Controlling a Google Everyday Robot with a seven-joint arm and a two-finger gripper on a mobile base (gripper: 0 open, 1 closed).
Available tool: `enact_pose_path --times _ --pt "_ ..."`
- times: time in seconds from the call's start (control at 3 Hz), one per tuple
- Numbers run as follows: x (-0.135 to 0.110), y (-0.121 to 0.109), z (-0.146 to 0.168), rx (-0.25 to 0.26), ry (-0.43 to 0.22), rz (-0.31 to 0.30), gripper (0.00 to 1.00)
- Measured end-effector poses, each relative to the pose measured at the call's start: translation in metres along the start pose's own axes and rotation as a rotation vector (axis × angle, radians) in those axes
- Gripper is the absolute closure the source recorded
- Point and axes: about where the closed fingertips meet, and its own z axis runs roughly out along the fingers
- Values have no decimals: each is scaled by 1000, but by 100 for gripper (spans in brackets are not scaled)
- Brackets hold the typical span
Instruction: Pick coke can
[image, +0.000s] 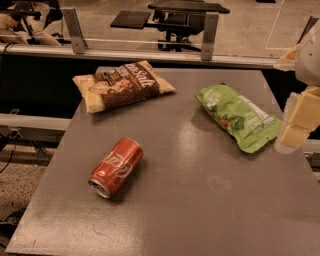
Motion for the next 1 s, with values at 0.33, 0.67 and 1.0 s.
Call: enact_pose_path --times 0.33,0.67,1.0 --pt "0 0 0 0 0 0 0" --pt "-14 1 6 -23 -33 -49 0" --pt "-44 4 22 -72 -96 -141 0"
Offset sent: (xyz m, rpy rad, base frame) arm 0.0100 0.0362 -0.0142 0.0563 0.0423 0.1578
